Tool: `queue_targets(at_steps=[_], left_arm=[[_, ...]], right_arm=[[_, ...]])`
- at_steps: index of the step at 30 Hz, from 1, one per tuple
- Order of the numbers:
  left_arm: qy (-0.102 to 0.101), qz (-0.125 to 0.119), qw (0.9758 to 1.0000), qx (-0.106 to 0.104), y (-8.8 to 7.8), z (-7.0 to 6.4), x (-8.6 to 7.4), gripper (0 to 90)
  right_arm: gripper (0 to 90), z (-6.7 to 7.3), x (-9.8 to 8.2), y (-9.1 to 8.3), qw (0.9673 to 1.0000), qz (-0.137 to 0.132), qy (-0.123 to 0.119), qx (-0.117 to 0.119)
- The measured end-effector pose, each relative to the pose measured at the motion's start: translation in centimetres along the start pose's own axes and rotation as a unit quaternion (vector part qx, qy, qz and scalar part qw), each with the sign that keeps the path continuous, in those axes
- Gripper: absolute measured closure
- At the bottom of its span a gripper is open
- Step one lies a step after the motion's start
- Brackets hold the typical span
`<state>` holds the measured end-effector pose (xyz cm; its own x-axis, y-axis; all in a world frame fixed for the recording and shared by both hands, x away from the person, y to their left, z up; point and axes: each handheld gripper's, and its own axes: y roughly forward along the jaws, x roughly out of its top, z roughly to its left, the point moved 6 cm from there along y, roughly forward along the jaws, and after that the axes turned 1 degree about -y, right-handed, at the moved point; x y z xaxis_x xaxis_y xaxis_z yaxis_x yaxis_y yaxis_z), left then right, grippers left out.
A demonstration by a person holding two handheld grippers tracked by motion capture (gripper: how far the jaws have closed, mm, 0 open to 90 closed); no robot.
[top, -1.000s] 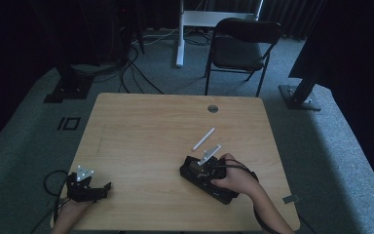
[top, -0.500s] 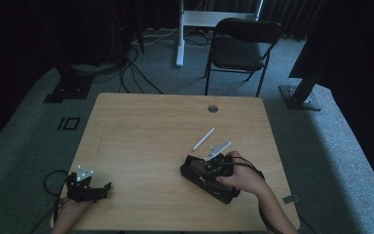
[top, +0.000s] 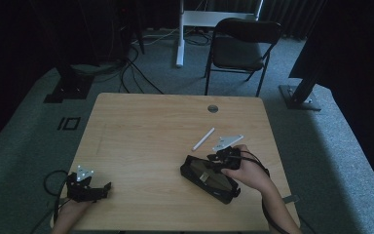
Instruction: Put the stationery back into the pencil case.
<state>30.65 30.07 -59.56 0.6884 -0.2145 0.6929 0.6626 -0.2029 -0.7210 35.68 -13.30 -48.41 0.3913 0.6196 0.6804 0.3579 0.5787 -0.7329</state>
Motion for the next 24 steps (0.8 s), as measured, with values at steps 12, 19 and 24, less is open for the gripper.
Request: queue_targets(at_steps=[12, 19, 24], left_arm=[[0.0, 0.001, 1.0, 0.0, 0.0, 0.0, 0.0, 0.2], [0.0, 0.001, 1.0, 0.0, 0.0, 0.0, 0.0, 0.2], [0.0, 0.001, 1.0, 0.0, 0.0, 0.0, 0.0, 0.2]], right_arm=[[62.9, -2.6, 0.2, 0.5, 0.9982, -0.024, 0.04, -0.037], [62.8, -4.6, 0.1, 1.4, 0.9948, -0.032, 0.075, -0.062], [62.7, -5.5, 0.0, 2.3, 0.9925, -0.033, 0.094, -0.072]])
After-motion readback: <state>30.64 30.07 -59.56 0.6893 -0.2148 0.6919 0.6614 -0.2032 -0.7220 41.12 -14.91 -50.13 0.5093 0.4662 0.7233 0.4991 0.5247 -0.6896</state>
